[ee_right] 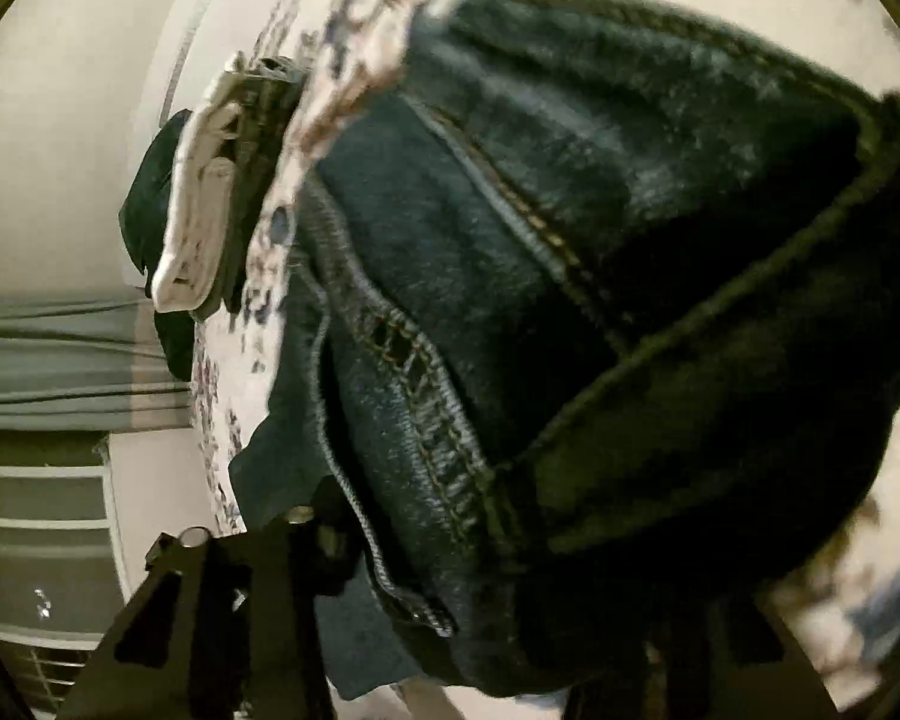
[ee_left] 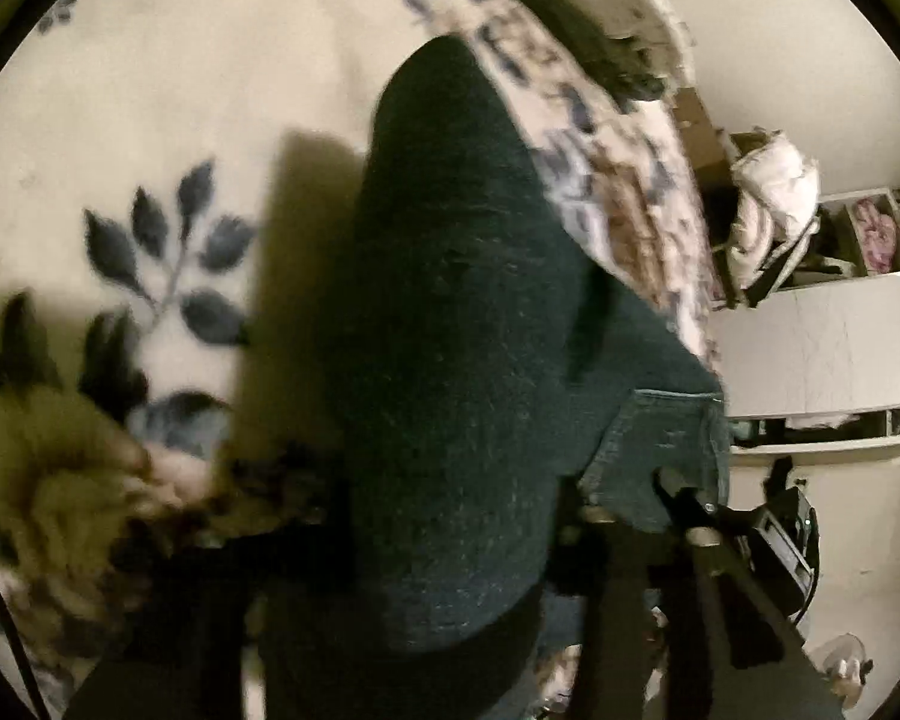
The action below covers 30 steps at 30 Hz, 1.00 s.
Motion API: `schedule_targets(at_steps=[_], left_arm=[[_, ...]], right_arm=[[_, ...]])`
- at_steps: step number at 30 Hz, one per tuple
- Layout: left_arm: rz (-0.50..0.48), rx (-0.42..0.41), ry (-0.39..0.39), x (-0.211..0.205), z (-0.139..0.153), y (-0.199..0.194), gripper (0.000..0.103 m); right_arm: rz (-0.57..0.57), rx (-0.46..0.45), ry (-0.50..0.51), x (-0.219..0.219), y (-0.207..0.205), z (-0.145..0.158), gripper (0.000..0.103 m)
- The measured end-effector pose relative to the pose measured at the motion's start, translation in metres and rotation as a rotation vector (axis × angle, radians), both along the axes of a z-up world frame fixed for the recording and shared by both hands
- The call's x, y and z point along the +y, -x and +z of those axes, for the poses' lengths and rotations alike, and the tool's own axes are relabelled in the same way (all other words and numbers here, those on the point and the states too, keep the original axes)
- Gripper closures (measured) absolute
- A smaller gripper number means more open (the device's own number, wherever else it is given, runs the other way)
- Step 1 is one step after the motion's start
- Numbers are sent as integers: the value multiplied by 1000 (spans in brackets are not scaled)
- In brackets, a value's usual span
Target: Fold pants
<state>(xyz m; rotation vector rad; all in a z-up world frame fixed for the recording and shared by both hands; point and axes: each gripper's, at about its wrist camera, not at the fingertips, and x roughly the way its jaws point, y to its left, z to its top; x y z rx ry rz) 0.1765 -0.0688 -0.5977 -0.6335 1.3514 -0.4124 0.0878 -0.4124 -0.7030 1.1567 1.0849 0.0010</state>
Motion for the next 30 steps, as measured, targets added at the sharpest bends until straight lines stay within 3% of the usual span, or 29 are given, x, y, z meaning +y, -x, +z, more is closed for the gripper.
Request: schedule_targets(at_steps=[3, 8, 11, 15, 19, 22, 26, 30], left_arm=[[-14, -33, -18, -6, 28, 7, 77], [-30, -35, 36, -1, 76, 17, 77], [-48, -46, 75, -2, 113, 7, 77], [-72, -95, 104, -3, 158, -24, 77], [-78, -156, 93, -4, 203, -77, 77], [-76, -180, 92, 3, 223, -125, 77], [-75, -225, 48, 5, 235, -217, 77], [-73, -244, 12, 1, 227, -308, 77]], right_arm=[[-17, -22, 20, 10, 9, 32, 63], [-37, -49, 12, 12, 29, 87, 63], [-44, -73, 12, 12, 47, 128, 63], [-70, -135, 23, 14, 36, 186, 63], [-100, -203, 1, 17, -14, 231, 63], [-105, -257, -8, 15, -75, 256, 63], [-103, -306, -46, 14, -174, 262, 63], [-94, -319, -81, 11, -278, 246, 63]])
